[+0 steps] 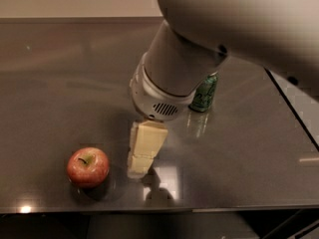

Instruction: Move apple near green can

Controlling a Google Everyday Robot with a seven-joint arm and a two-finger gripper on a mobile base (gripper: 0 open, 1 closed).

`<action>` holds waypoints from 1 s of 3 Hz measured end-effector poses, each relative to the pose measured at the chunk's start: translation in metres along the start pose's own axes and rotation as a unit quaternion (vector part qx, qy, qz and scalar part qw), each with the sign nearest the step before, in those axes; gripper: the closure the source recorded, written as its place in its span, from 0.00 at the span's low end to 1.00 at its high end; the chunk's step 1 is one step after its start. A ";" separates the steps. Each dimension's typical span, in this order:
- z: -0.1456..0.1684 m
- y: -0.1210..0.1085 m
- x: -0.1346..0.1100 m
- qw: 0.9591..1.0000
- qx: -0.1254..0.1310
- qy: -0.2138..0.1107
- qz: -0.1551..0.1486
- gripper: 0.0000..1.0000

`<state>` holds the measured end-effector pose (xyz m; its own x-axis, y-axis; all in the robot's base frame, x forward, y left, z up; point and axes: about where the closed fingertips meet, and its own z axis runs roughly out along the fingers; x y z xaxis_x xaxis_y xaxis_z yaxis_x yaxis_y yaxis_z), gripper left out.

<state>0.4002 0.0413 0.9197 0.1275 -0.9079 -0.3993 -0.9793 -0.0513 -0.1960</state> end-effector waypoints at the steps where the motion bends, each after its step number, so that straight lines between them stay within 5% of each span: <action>1: 0.027 0.012 -0.023 0.999 -0.022 -0.005 -0.030 0.00; 3: 0.074 0.019 -0.039 0.995 -0.073 0.014 -0.071 0.00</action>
Offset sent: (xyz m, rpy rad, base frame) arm -0.0137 0.0735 -0.0673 -0.0819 0.0987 0.2130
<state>0.3883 0.1065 0.8655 0.2634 -0.8984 -0.3515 -0.9645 -0.2372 -0.1164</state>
